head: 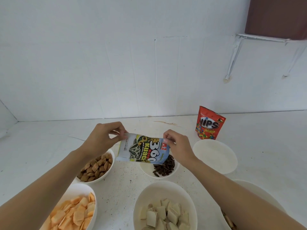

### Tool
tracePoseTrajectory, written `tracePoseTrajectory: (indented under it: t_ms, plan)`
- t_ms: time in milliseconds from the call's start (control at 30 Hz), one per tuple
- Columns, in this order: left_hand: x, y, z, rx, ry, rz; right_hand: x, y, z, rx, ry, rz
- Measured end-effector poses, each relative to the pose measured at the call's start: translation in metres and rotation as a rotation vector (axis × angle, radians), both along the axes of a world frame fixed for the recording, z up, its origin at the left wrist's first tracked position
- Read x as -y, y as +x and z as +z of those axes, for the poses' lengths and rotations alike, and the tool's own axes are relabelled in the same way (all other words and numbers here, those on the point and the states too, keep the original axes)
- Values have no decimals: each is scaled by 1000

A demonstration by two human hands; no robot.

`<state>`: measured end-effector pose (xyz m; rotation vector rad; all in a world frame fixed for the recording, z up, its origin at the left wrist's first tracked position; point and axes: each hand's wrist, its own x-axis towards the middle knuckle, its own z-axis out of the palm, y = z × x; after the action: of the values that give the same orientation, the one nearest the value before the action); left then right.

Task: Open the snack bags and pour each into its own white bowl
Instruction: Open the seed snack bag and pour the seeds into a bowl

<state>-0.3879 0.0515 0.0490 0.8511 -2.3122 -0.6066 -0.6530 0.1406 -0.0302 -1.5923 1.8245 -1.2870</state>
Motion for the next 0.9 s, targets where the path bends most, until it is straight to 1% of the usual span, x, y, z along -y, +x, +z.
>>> tracePoseTrajectory:
  t_ms: [100, 167, 333, 500, 667, 767, 900]
  plan:
    - [-2, 5, -8, -10, 88, 8, 0, -1, -1, 15, 5, 6]
    - [-3, 5, -13, -32, 103, 47, 1, 1, -1, 19, 12, 2]
    - [-8, -7, -6, -86, -18, 93, 0, 5, -1, 5, 10, -21]
    - [-7, -17, 11, -74, -152, 69, -4, 6, 8, 39, -43, -10]
    - [-8, -25, 27, -90, -232, 56, -5, 7, 15, 38, -83, 6]
    - [-10, -27, 27, -105, -214, 59, -5, 7, 15, 36, -85, 0]
    - [-14, -25, 15, -113, -130, 44, -4, 6, 8, 56, -56, -8]
